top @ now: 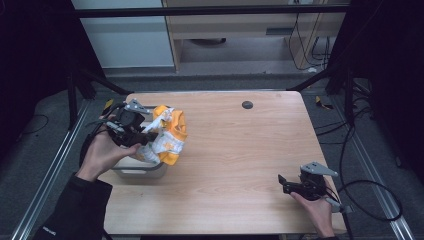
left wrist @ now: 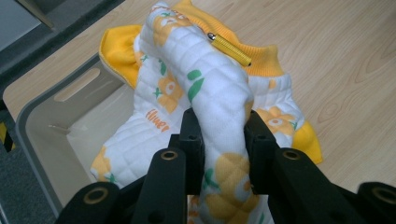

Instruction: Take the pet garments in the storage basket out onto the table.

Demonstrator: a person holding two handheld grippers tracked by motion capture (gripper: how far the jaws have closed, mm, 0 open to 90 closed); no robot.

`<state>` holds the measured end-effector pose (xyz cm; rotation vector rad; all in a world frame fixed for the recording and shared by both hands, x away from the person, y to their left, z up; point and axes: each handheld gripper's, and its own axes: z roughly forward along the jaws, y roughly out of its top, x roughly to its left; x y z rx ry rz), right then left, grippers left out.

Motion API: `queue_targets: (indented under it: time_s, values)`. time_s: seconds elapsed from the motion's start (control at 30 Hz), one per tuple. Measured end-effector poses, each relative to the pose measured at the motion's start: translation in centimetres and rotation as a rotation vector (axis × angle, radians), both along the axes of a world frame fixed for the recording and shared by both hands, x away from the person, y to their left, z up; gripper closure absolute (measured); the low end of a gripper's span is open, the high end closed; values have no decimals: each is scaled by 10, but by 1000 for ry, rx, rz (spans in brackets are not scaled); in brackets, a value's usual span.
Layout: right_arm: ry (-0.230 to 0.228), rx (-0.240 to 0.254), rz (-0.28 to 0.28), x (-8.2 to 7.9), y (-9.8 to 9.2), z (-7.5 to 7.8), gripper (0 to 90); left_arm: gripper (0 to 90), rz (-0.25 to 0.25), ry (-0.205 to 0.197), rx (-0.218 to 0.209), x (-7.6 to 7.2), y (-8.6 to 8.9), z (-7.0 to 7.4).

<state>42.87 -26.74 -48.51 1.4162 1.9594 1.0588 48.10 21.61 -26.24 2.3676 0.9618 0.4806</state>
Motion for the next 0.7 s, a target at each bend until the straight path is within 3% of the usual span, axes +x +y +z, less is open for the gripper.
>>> queue_targets:
  time_s: [0.7]
  values:
    - [-12, 3, -6, 0, -1, 1, 101, 728, -103, 25, 18, 1, -44, -15]
